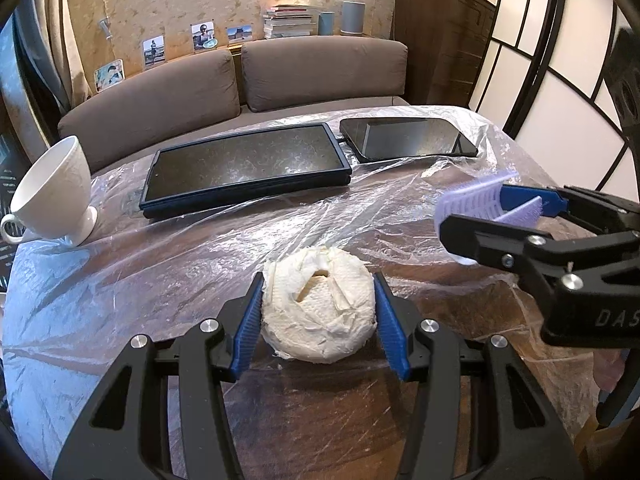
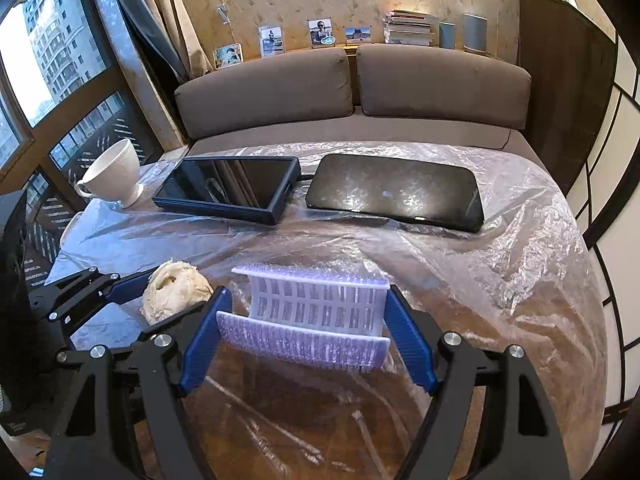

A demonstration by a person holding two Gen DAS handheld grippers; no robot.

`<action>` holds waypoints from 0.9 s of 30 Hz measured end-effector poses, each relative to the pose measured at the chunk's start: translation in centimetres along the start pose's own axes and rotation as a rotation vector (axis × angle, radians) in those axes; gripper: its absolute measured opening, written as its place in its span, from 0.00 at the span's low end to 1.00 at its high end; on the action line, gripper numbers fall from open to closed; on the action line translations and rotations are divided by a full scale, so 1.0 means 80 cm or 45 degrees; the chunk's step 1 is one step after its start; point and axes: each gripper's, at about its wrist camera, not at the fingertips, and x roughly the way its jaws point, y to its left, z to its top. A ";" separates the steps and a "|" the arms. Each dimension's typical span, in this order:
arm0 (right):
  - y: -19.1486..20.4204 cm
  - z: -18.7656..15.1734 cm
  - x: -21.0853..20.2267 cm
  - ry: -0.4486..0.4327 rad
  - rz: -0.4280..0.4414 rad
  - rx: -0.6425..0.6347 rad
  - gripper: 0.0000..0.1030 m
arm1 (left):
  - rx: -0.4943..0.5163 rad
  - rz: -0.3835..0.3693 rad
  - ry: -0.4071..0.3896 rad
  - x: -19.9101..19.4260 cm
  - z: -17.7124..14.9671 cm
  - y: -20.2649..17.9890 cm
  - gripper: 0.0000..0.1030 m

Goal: Collect trash
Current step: 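Carry the paper ball with the left tool while the right tool carries the roller toward the bin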

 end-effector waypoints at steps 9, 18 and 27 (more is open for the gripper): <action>-0.004 -0.021 -0.021 0.022 0.042 0.018 0.74 | -0.023 -0.016 -0.024 -0.024 -0.008 -0.001 0.52; 0.003 -0.046 -0.037 0.048 0.078 0.035 0.74 | -0.042 -0.034 -0.029 -0.046 -0.028 -0.007 0.52; 0.019 -0.074 -0.056 0.073 0.116 0.034 0.74 | -0.061 -0.058 -0.043 -0.077 -0.055 -0.009 0.51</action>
